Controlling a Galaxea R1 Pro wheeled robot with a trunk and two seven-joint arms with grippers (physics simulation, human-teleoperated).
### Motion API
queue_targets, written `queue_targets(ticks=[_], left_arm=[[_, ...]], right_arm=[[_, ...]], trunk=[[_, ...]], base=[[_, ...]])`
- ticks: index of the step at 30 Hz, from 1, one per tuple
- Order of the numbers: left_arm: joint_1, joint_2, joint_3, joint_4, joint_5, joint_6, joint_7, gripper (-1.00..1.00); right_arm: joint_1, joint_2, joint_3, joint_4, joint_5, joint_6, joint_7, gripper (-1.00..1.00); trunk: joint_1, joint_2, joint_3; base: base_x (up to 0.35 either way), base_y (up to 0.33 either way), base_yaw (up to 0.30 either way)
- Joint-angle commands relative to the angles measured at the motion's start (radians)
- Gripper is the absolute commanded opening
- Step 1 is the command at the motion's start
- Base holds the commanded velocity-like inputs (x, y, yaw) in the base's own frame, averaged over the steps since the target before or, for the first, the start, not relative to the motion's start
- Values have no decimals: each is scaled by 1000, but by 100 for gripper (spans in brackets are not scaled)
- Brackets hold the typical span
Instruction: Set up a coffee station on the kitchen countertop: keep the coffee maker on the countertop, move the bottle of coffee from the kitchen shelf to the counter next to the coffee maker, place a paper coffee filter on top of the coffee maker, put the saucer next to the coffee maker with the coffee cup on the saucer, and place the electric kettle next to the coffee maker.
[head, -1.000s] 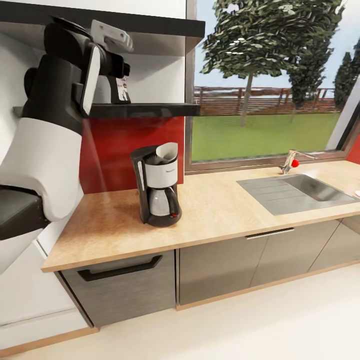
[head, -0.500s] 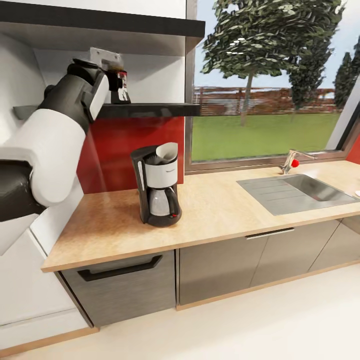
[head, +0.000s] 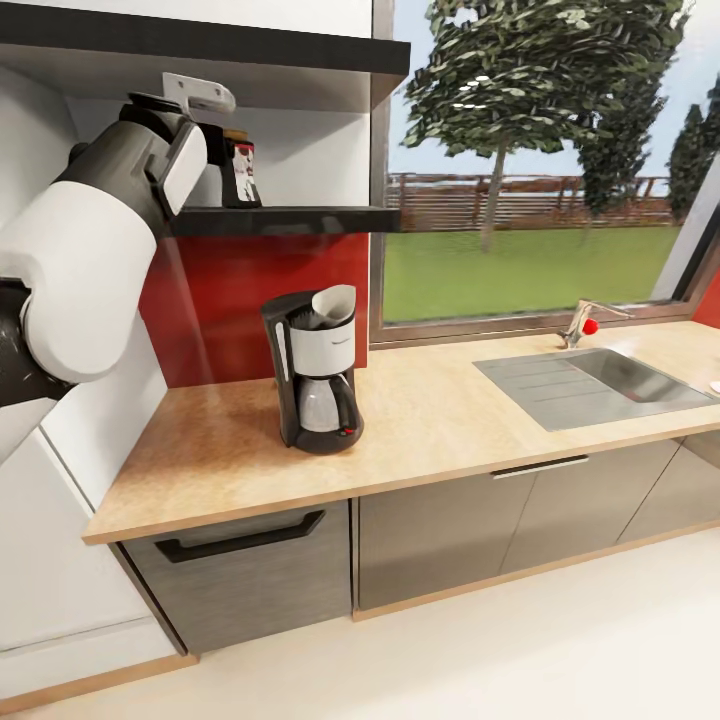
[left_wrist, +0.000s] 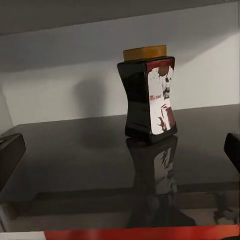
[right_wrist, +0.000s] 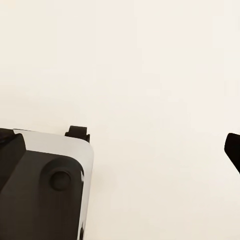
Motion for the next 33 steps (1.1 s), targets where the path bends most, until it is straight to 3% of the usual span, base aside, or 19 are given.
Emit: queue_targets(ticks=[1,8,16,20,33], left_arm=[[0,-1,3,-2,-8,5,0,100],[1,-9,1,-7,-11,5,4,100],[3,-7,7,-48,-3,6,56,100],[4,-5,7,-58,39,8,61,100],[5,-3,8,-60,59,6,61,100]], right_arm=[[-1,0,-9,0,8,-3,0,100],[-1,-2,-9,0,8,-3,0,100],[-1,-3,-9,0,8,-3,0,100],[-1,-2,-9,1,8,-2,2,100],[-1,-2,-9,0,8,-1,-4,100]], trunk=[[1,-2,-2],[1,-2,-2],[1,-2,-2],[1,-2,-2],[1,-2,-2]], base=[[0,0,0],[0,0,0],[30,0,0],[304,0,0],[335,1,0]])
